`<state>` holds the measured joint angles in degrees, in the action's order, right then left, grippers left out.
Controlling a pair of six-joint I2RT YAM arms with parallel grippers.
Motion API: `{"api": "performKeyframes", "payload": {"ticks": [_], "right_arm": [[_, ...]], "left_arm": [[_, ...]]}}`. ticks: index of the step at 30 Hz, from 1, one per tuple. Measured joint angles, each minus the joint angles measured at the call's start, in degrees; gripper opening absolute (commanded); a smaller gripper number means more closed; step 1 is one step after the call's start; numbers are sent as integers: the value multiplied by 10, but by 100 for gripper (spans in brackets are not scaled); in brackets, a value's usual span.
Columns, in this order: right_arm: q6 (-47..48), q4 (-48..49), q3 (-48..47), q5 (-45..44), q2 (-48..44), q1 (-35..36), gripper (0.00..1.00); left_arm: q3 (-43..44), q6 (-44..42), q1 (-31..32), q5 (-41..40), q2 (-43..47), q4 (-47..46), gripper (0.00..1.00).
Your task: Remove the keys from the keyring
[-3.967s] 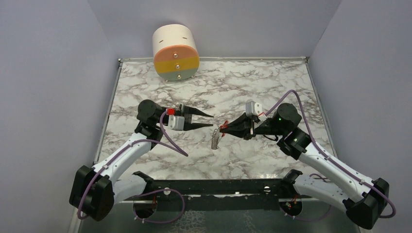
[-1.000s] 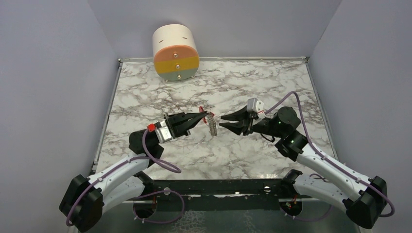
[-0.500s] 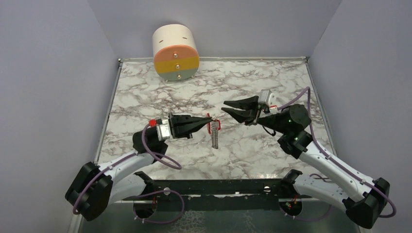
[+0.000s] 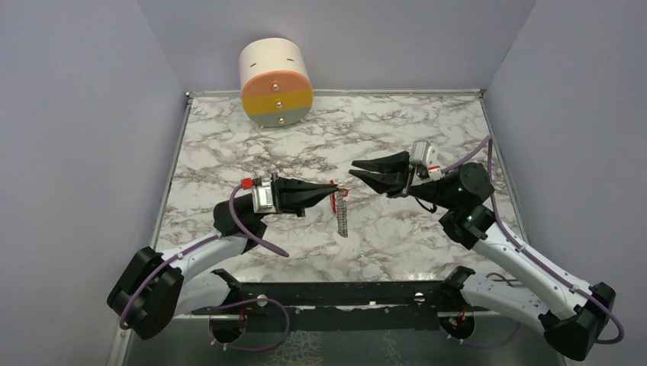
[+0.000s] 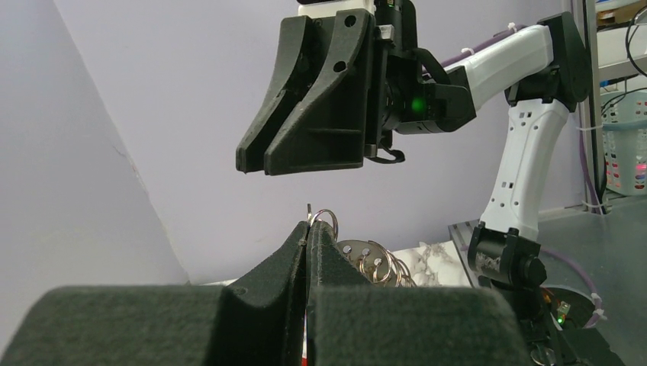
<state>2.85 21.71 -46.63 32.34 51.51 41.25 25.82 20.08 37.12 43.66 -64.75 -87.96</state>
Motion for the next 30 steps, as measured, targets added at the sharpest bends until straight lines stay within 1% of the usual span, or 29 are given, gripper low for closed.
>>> {"api": "performKeyframes", "payload": {"ticks": [11,30], "right_arm": [[-17,-24,10,30,-19,0,19],[-48,-19,25,66,4,0,19]], "left_arm": [[0,-3,0,0,0,0,0],[0,-9,1,-2,0,0,0]]}}
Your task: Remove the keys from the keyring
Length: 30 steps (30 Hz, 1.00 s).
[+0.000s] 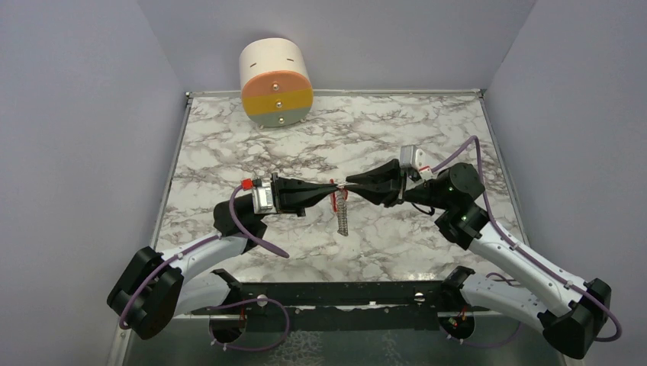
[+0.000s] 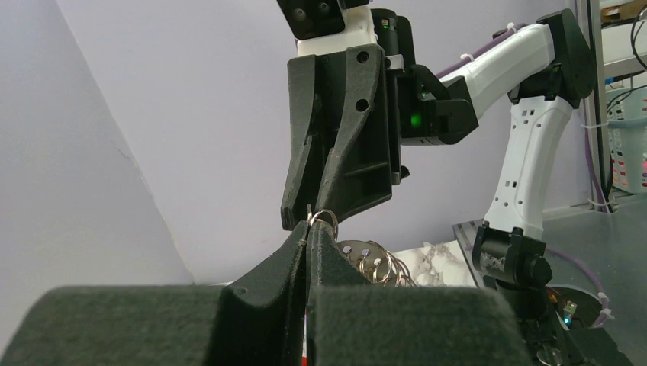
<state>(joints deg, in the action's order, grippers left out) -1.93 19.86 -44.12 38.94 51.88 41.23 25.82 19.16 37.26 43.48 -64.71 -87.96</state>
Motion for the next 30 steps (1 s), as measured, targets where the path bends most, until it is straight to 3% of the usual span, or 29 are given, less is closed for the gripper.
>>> {"api": "performKeyframes", "payload": {"ticks": [9,12,13,23,30], "right_arm": [[-14,21,4,18,13,0,19],[-19,32,5,25,17,0,2],[-20,35,5,27,19,0,1],[-23,53,17,22,12,-5,1],[-16,52,23,9,5,-5,1]], "left_arm": [[0,-7,5,-2,-2,0,0],[1,-10,8,-3,-7,0,0],[3,-12,10,-5,-9,0,0],[8,-28,18,-26,-20,-1,0],[10,-30,20,-35,-28,-1,18]]}}
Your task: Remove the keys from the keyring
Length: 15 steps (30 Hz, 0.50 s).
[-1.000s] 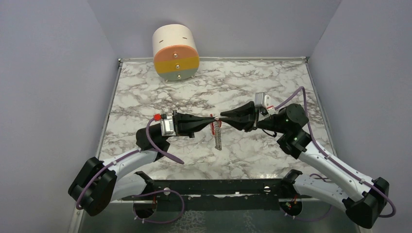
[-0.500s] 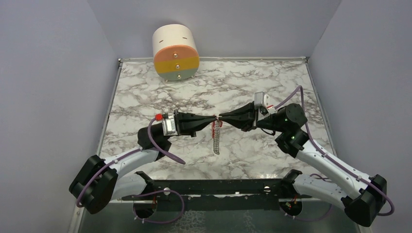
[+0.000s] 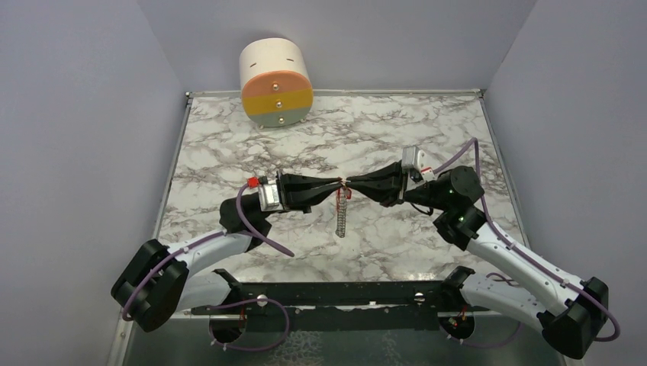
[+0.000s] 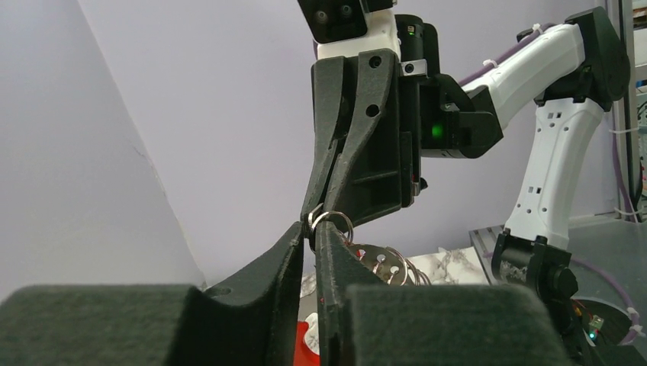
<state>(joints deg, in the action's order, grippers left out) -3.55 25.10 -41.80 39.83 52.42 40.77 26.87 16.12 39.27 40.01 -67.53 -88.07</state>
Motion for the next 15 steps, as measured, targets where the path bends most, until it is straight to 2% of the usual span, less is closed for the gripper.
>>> {"api": "performKeyframes", "payload": {"ticks": [5,11,15], "right_arm": [[0,1,0,-2,0,0,1],[0,3,0,-6,-1,0,1],[0,2,0,-12,-1,0,1]], "left_arm": [[4,0,0,-7,-4,0,22],[5,0,0,-11,-5,0,15],[5,0,1,-15,-7,0,15]]}}
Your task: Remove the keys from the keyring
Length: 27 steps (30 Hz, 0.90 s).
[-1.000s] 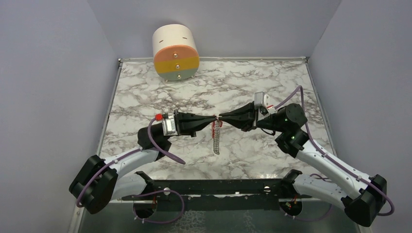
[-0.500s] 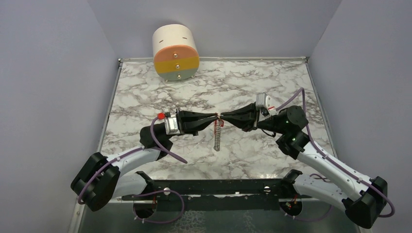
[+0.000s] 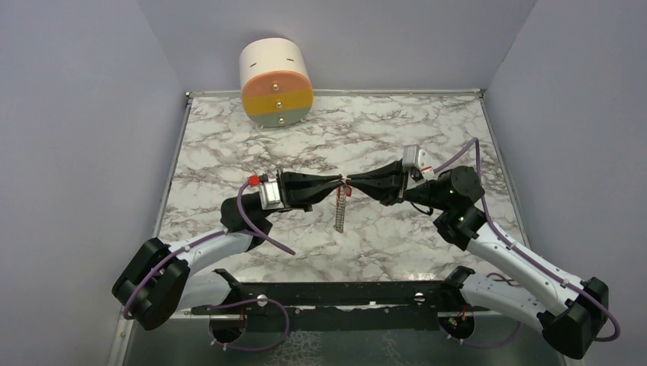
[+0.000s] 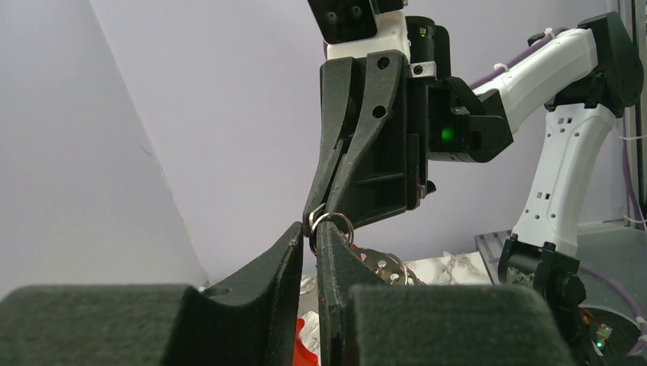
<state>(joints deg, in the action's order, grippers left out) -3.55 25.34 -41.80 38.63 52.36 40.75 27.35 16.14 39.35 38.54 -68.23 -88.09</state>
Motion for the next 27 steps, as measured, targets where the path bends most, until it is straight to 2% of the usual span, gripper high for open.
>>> {"api": "performKeyframes", "payload": {"ticks": [5,6,8,18,27], "right_arm": [[3,0,0,-7,-1,0,1],[4,-1,0,-9,-2,0,1],[4,-1,0,-11,-3,-2,1],[12,-1,0,-26,-7,-7,1],[14,3,0,-25,-7,3,1]], "left_arm": [[3,0,0,-5,-5,0,14],[4,0,0,-5,-7,0,11],[7,0,0,-5,-10,-1,0],[23,-5,2,-9,-25,-1,0],[-4,-46,13,-23,16,1,0]]}}
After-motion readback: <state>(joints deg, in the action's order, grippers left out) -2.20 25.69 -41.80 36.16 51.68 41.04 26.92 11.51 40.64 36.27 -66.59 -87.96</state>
